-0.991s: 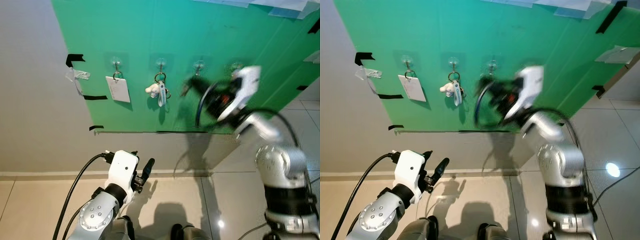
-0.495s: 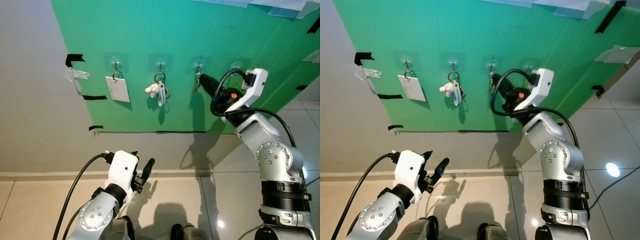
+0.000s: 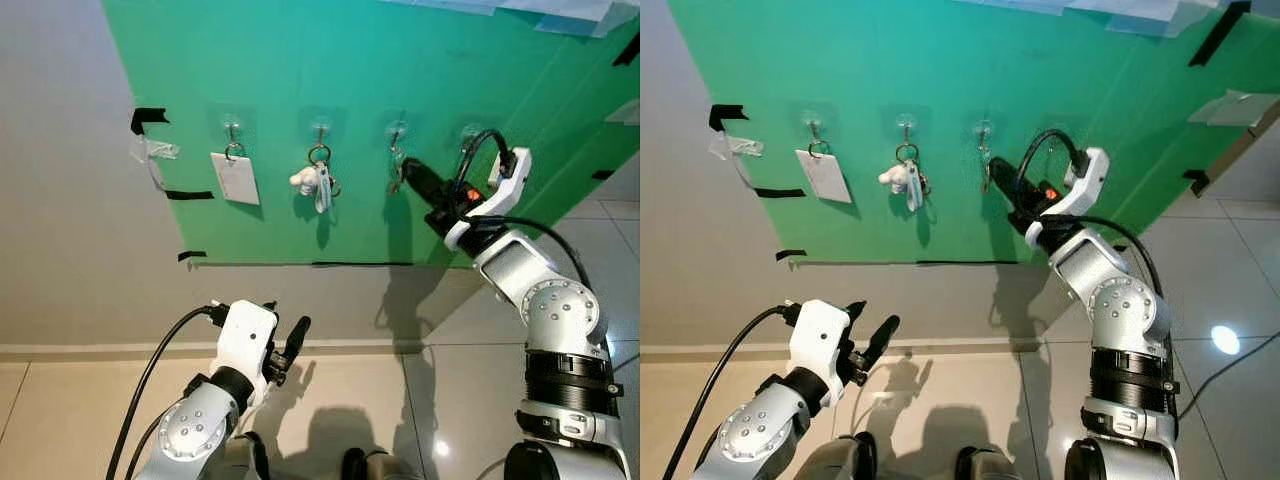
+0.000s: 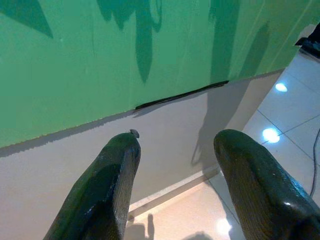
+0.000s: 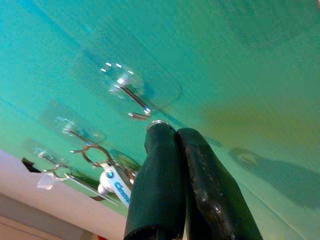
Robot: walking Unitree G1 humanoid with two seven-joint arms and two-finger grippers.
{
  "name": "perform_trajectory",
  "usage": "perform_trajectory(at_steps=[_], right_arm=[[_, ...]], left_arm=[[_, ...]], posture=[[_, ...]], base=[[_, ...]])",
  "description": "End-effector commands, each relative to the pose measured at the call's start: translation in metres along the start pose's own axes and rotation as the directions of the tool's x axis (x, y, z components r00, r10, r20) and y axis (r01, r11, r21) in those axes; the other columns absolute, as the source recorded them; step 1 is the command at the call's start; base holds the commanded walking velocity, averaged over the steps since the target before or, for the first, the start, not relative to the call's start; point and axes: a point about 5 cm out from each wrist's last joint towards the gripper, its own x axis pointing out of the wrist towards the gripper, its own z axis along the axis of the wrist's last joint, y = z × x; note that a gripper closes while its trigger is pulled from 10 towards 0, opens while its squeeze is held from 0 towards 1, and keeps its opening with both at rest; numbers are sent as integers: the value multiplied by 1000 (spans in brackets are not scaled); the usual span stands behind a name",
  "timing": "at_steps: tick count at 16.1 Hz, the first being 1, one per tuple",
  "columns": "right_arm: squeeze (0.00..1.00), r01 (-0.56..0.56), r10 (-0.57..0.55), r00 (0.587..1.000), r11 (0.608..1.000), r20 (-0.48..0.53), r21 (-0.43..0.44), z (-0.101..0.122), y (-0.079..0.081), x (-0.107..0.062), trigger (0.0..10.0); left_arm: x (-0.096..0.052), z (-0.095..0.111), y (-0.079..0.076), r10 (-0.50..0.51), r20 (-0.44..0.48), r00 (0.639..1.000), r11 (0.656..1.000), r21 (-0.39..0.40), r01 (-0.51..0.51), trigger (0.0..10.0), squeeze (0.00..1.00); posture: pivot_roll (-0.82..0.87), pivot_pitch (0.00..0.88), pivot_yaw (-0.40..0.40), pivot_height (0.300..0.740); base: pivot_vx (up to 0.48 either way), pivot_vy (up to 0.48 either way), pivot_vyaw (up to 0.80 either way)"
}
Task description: Hang keys on a hook
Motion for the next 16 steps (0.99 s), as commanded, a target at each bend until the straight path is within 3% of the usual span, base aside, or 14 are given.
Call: perform_trajectory(at_steps=[1,2,3,4,5,7,10,11,13,16], right_arm=[[0,36,-36,999,999,-9,3,-1,-7,-4,0],[0,51,-53,998,995,-28,-81,-4,-8,-4,0],[0,49,-62,997,965,-41,-256,-5,-3,-4,0],[0,24,-58,996,907,-68,-420,-10,2,-4,0],[0,7,-56,995,879,-88,-476,-13,4,-4,0],[0,-150,48,981,801,-188,-579,-29,22,-6,0],[0,-135,72,989,804,-130,-579,-21,26,-4,0],[0,-86,62,996,815,-60,-573,-10,22,0,0],[0,-75,81,997,853,-11,-517,0,24,3,0],[0,-93,106,994,900,8,-426,4,28,4,0]], left_arm=[[2,-4,-3,-13,-16,1000,1000,-12,13,10000,0],[2,-4,-3,-13,-15,1000,1000,-11,13,10000,0],[2,-4,-3,-13,-14,1000,1000,-10,13,10000,0],[2,-4,-4,-15,-15,1000,1000,-10,14,10000,0],[2,-4,-4,-15,-15,1000,1000,-10,15,10000,0],[1,-5,-6,-20,-15,1000,1000,-15,20,10000,0],[1,-3,-11,-72,7,997,997,-11,73,10000,0],[2,8,-15,-145,90,985,988,62,140,10000,0],[0,24,-17,-197,190,962,971,172,165,10000,0],[-1,31,-20,-198,245,949,968,202,149,10000,0]], posture=[[71,173,-107,740],[71,173,-107,740],[69,173,-108,740],[68,172,-110,740],[68,172,-110,740],[67,172,-112,740],[68,172,-111,740],[69,168,-112,740],[69,161,-111,740],[68,155,-111,740]], base=[[0,0,0],[0,0,0],[0,0,0],[0,0,0],[0,0,0],[0,0,0],[0,0,0],[0,0,0],[0,0,0],[0,0,0]])
